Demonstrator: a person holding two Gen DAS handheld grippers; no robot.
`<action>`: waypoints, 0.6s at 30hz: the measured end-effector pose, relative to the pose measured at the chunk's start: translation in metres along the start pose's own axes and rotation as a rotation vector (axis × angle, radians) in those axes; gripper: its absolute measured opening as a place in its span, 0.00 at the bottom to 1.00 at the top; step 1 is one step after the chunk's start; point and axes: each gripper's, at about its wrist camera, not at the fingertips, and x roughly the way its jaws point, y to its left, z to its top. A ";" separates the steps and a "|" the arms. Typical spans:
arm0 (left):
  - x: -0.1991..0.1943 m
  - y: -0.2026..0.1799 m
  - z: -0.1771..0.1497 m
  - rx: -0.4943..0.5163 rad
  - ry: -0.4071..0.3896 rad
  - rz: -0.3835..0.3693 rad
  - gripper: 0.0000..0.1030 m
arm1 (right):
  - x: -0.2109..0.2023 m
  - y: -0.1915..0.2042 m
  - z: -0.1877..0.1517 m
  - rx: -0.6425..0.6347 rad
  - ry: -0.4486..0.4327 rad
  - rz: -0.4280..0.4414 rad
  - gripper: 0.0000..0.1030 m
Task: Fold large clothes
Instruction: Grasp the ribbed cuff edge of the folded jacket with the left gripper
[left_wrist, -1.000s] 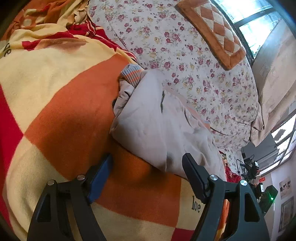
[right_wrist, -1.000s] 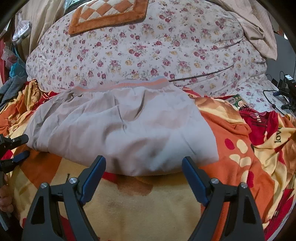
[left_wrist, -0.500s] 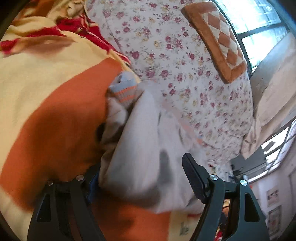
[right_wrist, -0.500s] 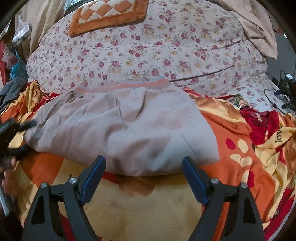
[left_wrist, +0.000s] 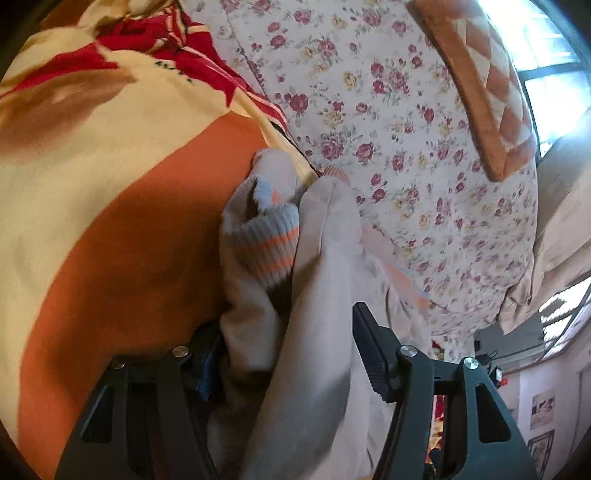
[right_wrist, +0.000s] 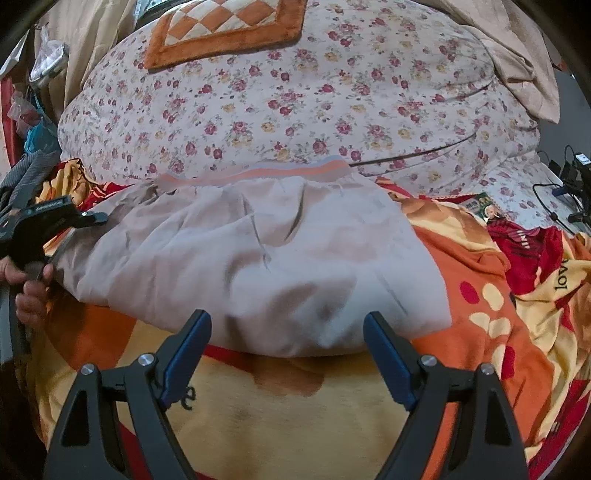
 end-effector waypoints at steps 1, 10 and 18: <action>0.001 0.001 0.003 -0.005 0.003 -0.001 0.49 | 0.000 0.001 0.000 -0.004 0.001 -0.002 0.85; 0.005 -0.002 0.011 0.057 0.058 0.061 0.19 | 0.003 -0.005 0.000 0.011 0.011 -0.014 0.85; -0.020 -0.057 0.004 0.244 -0.047 0.114 0.09 | -0.003 -0.019 0.003 0.056 -0.015 -0.035 0.85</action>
